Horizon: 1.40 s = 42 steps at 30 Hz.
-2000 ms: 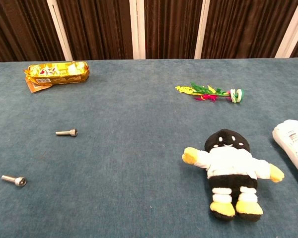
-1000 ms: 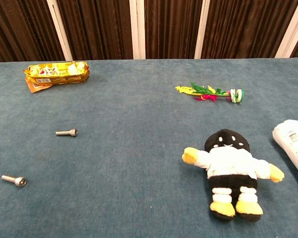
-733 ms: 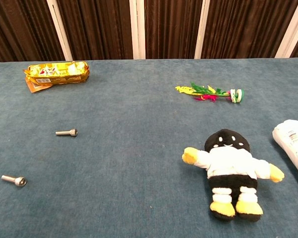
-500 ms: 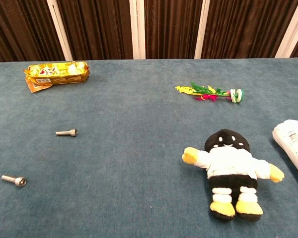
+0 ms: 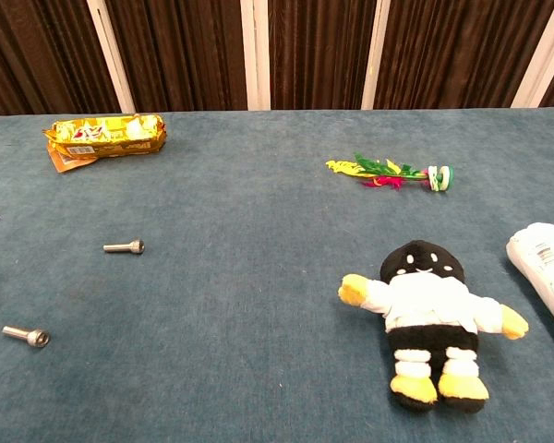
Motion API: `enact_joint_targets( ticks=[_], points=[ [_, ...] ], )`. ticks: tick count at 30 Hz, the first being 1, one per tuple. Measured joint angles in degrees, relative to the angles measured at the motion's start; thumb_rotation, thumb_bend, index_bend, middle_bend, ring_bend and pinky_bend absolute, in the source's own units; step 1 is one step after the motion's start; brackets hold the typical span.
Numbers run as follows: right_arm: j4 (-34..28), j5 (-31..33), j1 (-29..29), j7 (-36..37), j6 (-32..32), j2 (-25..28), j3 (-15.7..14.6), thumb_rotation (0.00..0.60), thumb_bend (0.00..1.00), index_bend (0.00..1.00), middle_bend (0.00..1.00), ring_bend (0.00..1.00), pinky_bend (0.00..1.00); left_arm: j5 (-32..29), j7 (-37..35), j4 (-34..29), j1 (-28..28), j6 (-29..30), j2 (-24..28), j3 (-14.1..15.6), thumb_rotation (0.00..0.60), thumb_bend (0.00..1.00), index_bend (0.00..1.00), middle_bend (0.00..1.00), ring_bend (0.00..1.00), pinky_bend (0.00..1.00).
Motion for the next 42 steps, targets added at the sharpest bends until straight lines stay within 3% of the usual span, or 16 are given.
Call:
enact_joint_targets(
  ticks=[19, 42],
  points=[
    [0.4, 0.87, 0.05, 0.53, -0.4, 0.0, 0.36, 0.6, 0.11, 0.08, 0.07, 0.01, 0.0, -1.53, 4.95, 7.2, -1.81, 0.13, -8.91, 0.06, 0.6, 0.44, 0.4, 0.01, 0.0, 0.0],
    [0.62, 1.71, 0.2, 0.01, -1.16, -0.19, 0.54, 0.6, 0.11, 0.08, 0.07, 0.01, 0.0, -0.83, 7.24, 10.86, -3.25, 0.23, -12.32, 1.32, 0.6, 0.44, 0.42, 0.01, 0.0, 0.0]
  ],
)
